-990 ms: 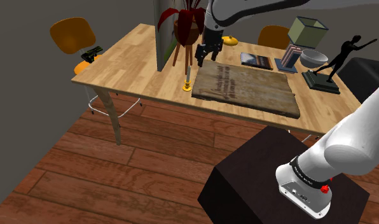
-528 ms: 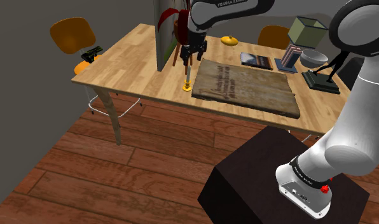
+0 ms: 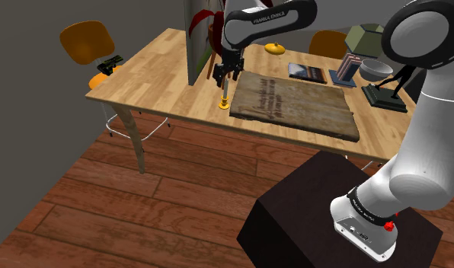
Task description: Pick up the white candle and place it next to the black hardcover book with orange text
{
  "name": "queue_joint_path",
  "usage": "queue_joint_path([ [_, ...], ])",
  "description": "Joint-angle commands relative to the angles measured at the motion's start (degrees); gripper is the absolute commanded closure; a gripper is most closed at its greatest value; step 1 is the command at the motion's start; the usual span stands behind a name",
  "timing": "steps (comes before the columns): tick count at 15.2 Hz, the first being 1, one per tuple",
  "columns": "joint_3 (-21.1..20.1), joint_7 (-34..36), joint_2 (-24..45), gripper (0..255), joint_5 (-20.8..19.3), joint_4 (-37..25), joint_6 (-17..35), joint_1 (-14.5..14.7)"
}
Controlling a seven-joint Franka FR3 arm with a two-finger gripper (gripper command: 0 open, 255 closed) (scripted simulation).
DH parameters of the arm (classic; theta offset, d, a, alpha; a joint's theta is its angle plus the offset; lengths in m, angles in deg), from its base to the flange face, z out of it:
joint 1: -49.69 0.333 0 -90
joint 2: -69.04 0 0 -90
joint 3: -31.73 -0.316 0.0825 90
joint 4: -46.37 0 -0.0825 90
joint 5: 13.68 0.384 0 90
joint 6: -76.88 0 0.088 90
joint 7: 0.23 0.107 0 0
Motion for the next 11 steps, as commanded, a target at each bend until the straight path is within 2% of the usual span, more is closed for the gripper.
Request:
queue_joint_path([
  [1, 0.03, -0.03, 0.32, 0, -0.03, 0.0, 0.37, -0.02],
  [7, 0.03, -0.03, 0.32, 0, -0.03, -0.01, 0.35, -0.02],
  [8, 0.03, -0.03, 0.32, 255, -0.03, -0.01, 0.35, -0.02],
  [11, 0.03, -0.03, 0.32, 255, -0.03, -0.01, 0.35, -0.02],
])
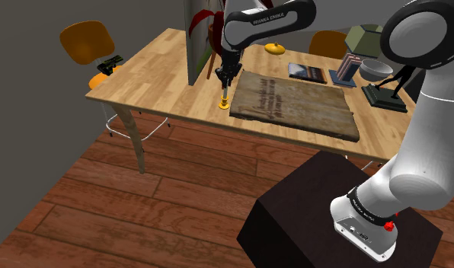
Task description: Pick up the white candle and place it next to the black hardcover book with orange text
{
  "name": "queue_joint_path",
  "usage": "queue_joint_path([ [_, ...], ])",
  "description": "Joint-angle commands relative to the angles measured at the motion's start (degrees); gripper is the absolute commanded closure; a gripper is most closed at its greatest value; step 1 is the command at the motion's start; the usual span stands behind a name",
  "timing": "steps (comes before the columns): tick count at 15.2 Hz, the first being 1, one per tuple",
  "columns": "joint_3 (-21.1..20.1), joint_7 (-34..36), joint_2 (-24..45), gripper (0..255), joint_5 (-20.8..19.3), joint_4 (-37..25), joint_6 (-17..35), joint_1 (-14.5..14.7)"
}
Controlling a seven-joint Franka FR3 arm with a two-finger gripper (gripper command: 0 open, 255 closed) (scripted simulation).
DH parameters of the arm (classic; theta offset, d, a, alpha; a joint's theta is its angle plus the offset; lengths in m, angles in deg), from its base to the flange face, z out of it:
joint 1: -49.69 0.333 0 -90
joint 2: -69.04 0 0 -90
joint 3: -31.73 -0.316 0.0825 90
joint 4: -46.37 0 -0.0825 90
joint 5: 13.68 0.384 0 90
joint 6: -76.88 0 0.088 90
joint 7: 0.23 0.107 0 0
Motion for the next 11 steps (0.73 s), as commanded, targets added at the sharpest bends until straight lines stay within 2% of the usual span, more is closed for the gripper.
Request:
queue_joint_path([
  [1, 0.0, 0.0, 0.0, 255, 0.0, 0.0, 0.0, 0.0],
  [6, 0.0, 0.0, 0.0, 255, 0.0, 0.0, 0.0, 0.0],
  [11, -0.09, -0.13, -1.2, 255, 0.19, -2.12, -3.32, -0.02],
])
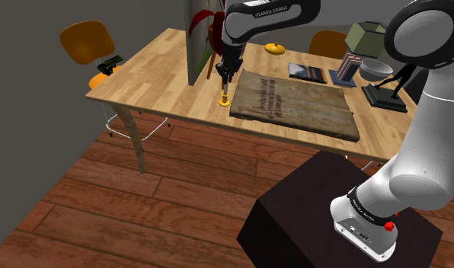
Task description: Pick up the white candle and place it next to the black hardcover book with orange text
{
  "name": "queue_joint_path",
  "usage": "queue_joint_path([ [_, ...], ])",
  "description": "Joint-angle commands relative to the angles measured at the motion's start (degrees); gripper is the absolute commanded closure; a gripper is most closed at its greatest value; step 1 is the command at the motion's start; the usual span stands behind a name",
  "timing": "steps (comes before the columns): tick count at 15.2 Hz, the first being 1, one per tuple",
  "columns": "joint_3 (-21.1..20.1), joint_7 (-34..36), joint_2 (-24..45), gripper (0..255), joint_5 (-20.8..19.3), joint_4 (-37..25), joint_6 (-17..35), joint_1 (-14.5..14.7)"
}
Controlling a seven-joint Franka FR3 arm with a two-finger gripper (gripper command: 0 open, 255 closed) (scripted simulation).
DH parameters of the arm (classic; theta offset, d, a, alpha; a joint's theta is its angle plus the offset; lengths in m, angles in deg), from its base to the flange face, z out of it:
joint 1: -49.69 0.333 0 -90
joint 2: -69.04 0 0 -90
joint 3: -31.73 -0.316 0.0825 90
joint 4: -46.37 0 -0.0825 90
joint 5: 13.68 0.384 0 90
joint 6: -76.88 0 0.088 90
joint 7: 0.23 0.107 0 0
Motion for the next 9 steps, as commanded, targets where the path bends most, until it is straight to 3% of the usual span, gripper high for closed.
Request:
queue_joint_path([
  [1, -0.03, -0.07, -0.32, 255, 0.06, -1.2, -1.55, 0.0],
  [9, -0.13, -0.22, -1.57, 255, 0.27, -5.57, -7.15, 0.02],
])
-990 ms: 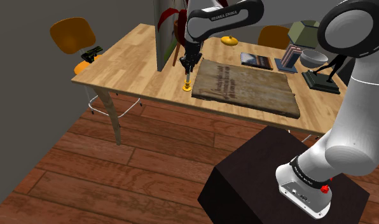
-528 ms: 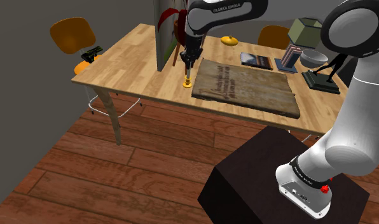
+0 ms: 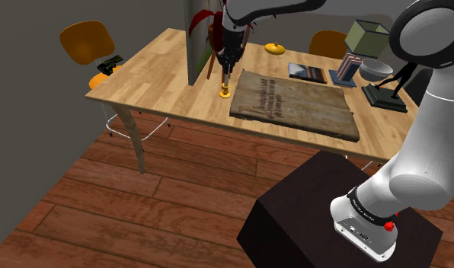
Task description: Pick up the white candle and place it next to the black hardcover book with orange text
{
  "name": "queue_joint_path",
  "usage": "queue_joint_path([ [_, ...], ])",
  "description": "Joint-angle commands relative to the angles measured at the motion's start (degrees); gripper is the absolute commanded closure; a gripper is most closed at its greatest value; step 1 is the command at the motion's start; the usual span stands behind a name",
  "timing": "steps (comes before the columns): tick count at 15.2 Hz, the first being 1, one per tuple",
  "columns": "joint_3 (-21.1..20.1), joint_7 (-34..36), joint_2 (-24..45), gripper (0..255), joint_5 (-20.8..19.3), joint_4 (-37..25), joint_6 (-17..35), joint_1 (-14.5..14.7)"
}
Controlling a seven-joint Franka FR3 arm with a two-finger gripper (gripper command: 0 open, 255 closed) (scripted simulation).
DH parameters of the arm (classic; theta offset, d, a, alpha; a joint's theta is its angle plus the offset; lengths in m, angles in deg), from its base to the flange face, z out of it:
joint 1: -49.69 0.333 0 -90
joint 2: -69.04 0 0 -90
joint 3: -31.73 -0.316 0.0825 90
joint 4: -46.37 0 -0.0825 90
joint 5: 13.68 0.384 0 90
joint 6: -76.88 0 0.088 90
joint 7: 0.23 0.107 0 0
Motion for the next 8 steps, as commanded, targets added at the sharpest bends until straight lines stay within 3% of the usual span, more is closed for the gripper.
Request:
queue_joint_path([
  [1, 0.0, -0.14, -0.33, 255, 0.06, -1.23, -1.57, -0.05],
  [8, -0.06, -0.23, -0.65, 255, 0.14, -6.15, -6.81, 0.04],
])
